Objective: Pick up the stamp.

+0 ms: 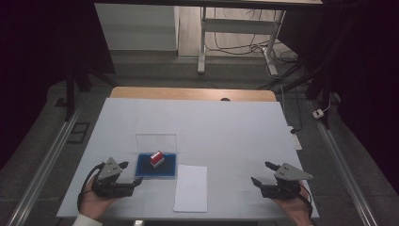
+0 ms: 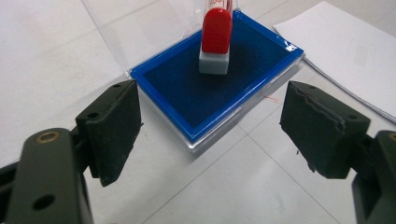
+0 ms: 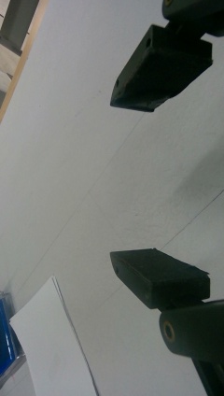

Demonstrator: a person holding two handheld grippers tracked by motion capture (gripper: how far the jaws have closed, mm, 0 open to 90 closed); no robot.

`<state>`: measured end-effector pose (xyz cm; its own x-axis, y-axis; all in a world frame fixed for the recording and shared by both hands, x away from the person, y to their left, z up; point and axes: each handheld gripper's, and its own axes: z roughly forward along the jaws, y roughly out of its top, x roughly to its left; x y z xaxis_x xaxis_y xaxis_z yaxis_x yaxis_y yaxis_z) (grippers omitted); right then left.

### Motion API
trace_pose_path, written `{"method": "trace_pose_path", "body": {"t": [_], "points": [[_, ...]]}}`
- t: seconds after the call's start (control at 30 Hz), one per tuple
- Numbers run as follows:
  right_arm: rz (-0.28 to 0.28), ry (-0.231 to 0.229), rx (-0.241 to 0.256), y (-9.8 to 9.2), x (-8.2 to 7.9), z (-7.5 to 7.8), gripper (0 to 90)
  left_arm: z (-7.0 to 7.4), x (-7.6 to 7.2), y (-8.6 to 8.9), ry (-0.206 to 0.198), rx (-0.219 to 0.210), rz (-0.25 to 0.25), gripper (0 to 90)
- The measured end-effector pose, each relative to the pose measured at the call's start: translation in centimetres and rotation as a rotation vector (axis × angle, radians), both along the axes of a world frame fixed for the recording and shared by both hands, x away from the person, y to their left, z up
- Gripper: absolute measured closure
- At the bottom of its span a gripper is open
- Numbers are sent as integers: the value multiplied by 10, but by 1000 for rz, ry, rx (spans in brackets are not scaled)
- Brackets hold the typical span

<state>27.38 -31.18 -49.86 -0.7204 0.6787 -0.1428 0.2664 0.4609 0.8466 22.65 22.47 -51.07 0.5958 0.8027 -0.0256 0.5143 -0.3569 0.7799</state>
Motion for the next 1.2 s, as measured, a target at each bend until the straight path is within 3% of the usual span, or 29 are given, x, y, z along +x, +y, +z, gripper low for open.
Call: {"method": "trace_pose_path", "body": {"t": [0.43, 0.83, 1.2], "points": [[10, 9, 6, 1, 0, 0, 224, 15, 4, 0, -10, -14, -25, 214], [9, 16, -8, 2, 0, -2, 230, 29, 14, -10, 2, -20, -66, 224], [-3, 20, -14, 2, -1, -2, 232, 37, 28, -22, 37, -11, -103, 230]]}}
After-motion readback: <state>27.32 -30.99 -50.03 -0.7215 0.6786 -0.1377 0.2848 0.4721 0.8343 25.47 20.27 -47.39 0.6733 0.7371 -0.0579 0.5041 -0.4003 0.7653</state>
